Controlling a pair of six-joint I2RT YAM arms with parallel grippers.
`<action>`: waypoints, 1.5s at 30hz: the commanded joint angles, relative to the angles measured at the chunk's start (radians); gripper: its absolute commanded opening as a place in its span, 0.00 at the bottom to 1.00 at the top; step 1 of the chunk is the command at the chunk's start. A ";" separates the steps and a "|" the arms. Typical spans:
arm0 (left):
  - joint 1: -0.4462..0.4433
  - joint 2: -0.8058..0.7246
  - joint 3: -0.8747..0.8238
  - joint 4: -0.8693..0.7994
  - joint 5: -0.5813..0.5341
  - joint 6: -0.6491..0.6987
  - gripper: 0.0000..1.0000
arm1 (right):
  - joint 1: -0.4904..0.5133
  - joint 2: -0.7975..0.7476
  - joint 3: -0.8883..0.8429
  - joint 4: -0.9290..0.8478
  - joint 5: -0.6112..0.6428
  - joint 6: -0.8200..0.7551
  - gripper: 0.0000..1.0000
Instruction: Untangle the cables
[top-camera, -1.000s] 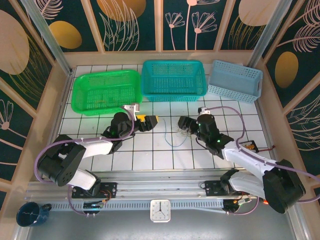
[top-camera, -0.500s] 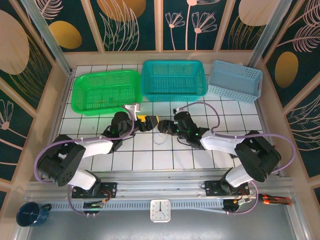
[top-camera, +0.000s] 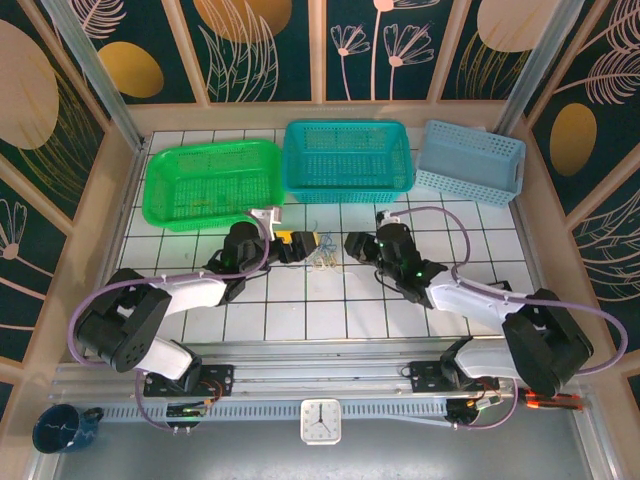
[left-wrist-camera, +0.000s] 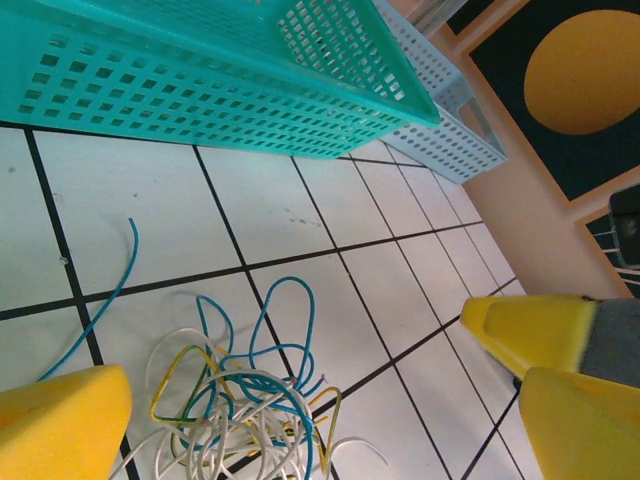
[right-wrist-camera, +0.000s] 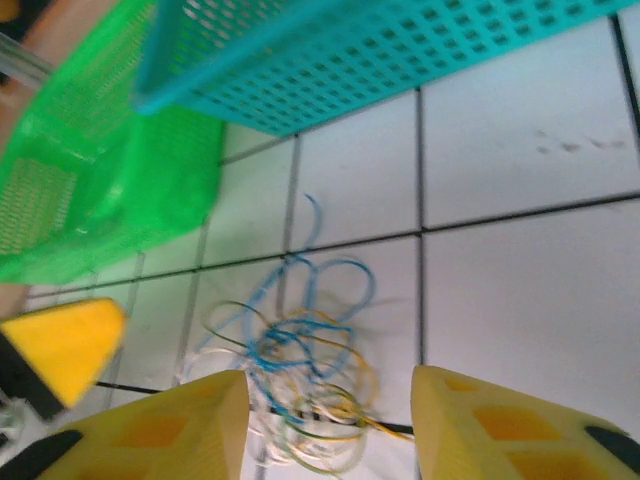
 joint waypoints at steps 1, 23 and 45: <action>-0.004 0.007 0.041 -0.062 -0.027 0.045 0.99 | -0.003 0.030 -0.034 0.002 -0.008 0.011 0.39; -0.004 -0.005 0.029 -0.082 -0.040 0.059 0.99 | 0.081 0.316 0.017 0.155 -0.058 0.037 0.29; -0.004 -0.014 0.011 -0.060 -0.038 0.049 0.99 | 0.053 0.393 0.062 0.164 -0.031 0.038 0.13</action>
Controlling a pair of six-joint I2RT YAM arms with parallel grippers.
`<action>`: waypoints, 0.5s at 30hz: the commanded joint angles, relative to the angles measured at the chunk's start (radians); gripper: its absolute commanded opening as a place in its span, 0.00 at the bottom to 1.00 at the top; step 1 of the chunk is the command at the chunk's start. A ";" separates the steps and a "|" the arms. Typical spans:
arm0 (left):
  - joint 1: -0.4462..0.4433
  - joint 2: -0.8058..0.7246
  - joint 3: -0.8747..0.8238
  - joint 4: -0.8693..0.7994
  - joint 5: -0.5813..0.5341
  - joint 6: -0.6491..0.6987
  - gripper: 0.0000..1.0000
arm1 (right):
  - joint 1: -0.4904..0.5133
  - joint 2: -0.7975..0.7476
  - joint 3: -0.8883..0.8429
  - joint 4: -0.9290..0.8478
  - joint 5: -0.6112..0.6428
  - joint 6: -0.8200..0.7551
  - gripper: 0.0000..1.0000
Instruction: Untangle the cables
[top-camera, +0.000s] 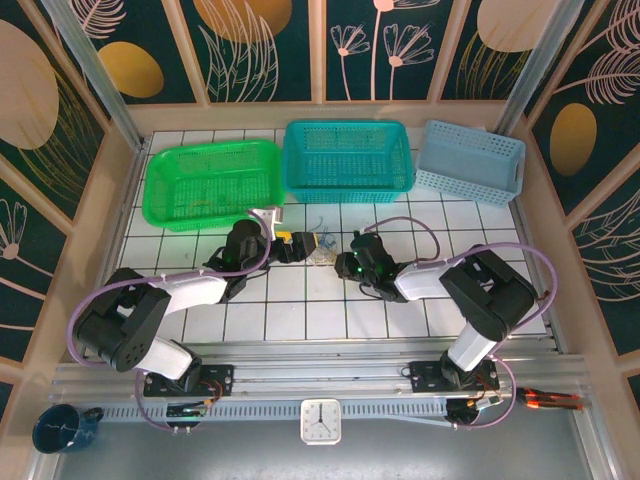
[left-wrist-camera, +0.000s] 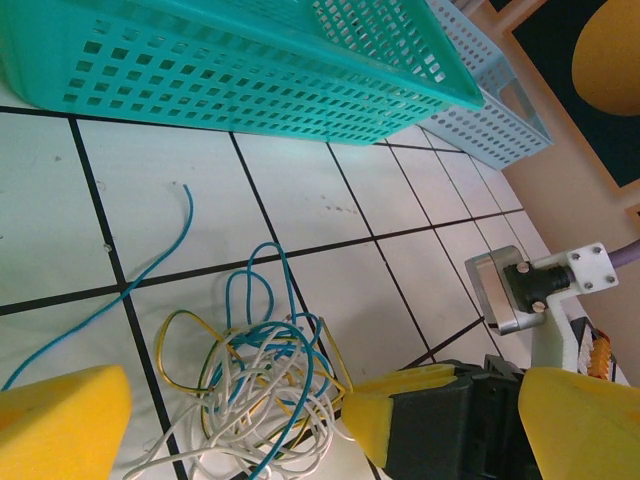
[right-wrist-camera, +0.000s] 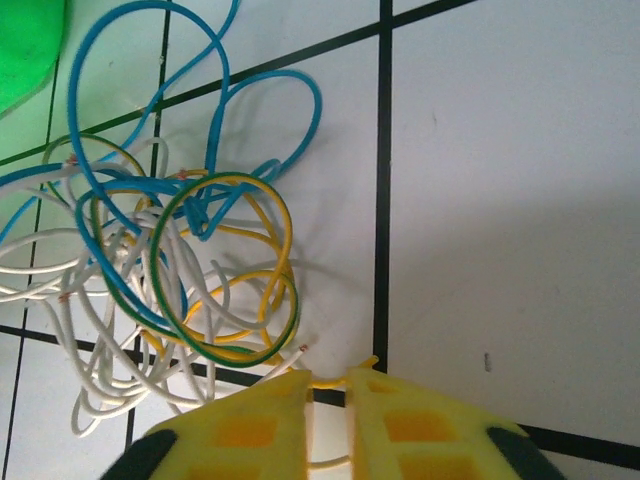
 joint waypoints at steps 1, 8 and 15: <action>-0.004 -0.015 -0.010 0.022 -0.005 0.007 0.99 | -0.006 0.012 0.017 0.027 0.029 0.012 0.09; -0.004 -0.017 -0.011 0.021 -0.007 0.010 0.99 | -0.016 -0.089 -0.021 0.001 0.080 0.008 0.00; -0.004 -0.008 -0.010 0.035 -0.003 0.000 0.99 | -0.031 -0.115 -0.018 -0.031 0.085 -0.011 0.10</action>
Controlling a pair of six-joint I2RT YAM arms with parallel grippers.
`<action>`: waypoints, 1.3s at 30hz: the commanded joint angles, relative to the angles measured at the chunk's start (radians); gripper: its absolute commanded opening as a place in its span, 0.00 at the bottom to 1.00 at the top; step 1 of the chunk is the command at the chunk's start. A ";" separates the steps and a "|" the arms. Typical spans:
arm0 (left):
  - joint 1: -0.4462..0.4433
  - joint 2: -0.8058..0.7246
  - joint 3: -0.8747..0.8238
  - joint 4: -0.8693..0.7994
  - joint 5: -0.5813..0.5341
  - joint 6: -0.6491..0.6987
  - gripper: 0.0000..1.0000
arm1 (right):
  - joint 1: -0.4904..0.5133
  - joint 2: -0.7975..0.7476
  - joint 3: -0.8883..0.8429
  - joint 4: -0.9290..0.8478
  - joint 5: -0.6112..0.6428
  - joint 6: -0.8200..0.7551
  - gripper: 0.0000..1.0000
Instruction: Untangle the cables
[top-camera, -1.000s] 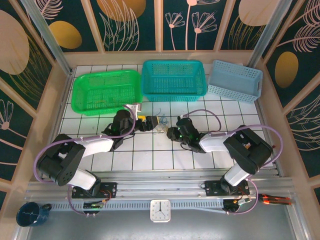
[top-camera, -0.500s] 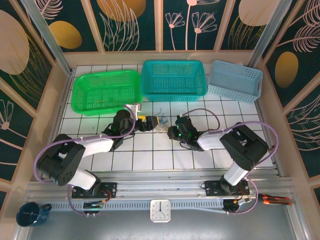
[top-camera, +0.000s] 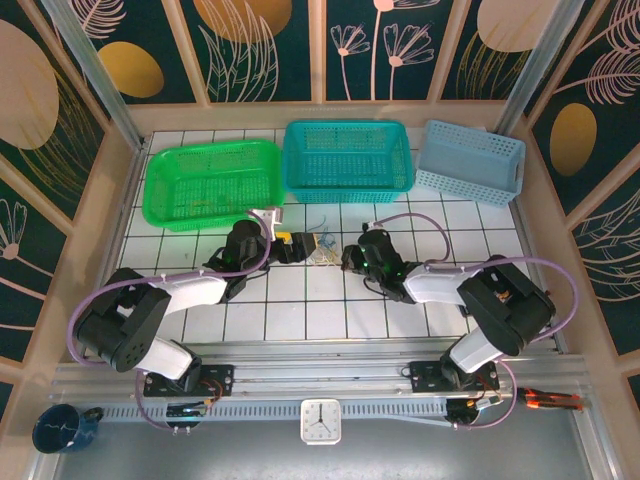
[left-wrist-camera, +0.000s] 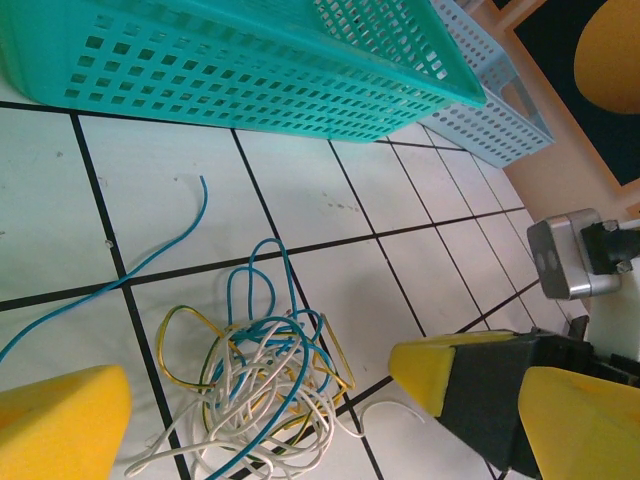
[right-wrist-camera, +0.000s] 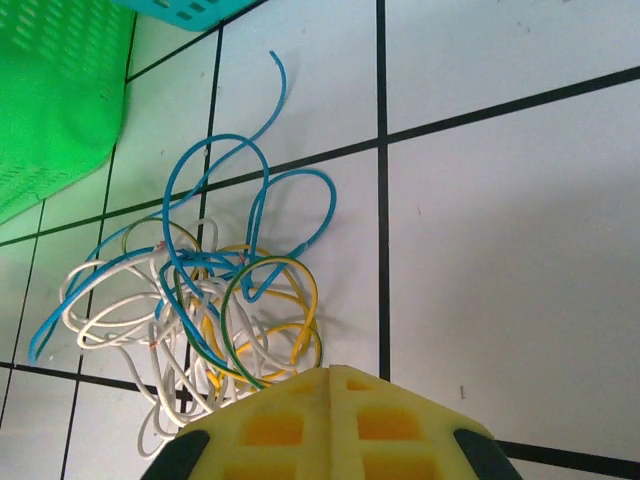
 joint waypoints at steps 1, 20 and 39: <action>-0.004 -0.008 -0.007 0.034 -0.001 0.000 0.99 | -0.009 0.013 0.014 -0.026 0.015 -0.025 0.16; -0.004 -0.012 -0.010 0.031 -0.004 0.007 0.99 | -0.009 0.143 0.062 0.043 -0.087 -0.017 0.00; -0.125 0.063 0.217 -0.342 -0.209 0.197 0.99 | -0.020 -0.192 -0.033 -0.112 0.013 -0.008 0.05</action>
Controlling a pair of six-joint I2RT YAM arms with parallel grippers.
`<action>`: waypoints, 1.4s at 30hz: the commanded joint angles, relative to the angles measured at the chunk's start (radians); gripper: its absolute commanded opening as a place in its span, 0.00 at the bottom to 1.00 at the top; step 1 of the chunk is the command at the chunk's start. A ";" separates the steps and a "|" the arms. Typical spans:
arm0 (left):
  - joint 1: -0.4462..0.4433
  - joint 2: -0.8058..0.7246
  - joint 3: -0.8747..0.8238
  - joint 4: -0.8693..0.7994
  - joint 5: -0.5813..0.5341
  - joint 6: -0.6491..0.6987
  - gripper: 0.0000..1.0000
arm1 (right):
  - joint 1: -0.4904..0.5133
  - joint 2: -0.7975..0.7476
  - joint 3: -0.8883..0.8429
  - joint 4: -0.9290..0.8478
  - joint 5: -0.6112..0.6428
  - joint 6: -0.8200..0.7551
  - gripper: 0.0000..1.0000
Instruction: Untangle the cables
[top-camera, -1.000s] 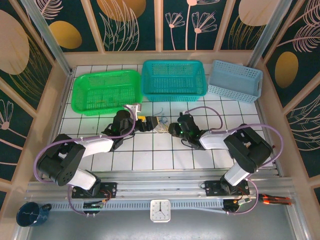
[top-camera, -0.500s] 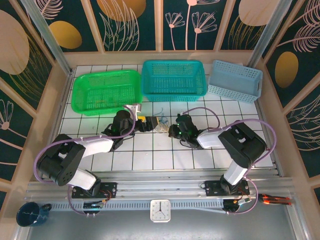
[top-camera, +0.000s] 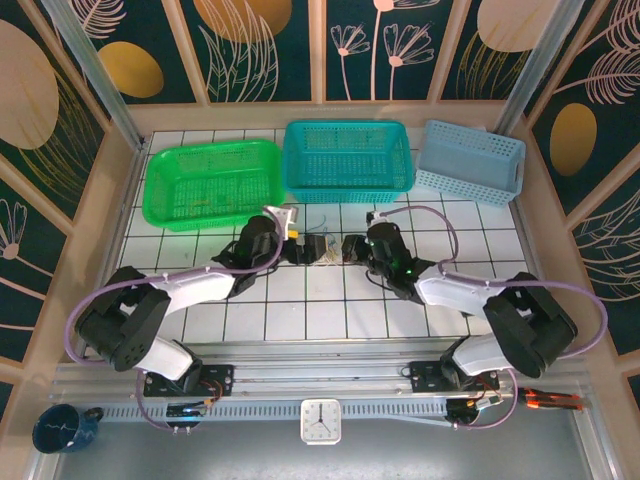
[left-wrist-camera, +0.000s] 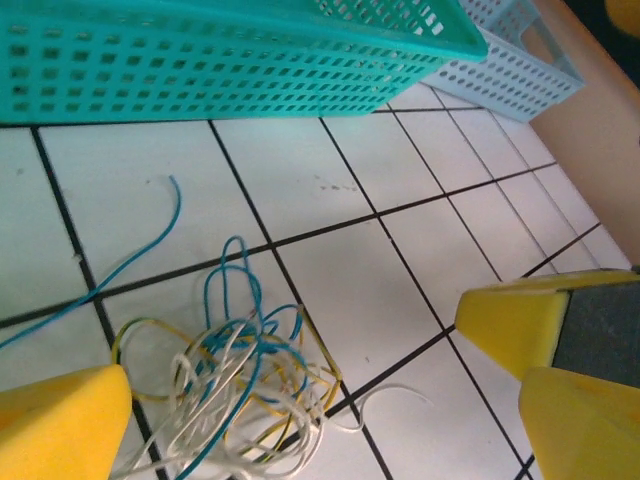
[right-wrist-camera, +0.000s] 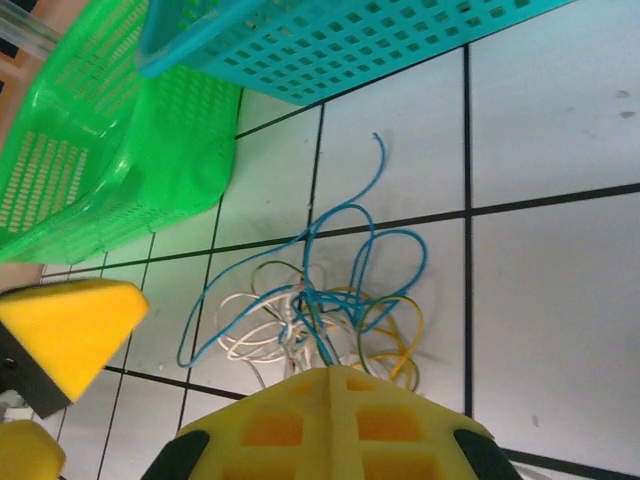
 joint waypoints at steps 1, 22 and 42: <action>-0.035 0.055 0.091 -0.166 -0.127 0.080 0.99 | -0.007 -0.036 -0.047 -0.066 0.044 0.017 0.10; -0.043 0.335 0.221 -0.377 -0.387 0.099 0.99 | 0.104 -0.001 -0.124 0.065 0.024 0.249 0.72; -0.043 0.358 0.188 -0.332 -0.355 0.084 0.99 | -0.008 0.069 -0.101 0.073 0.026 0.189 0.60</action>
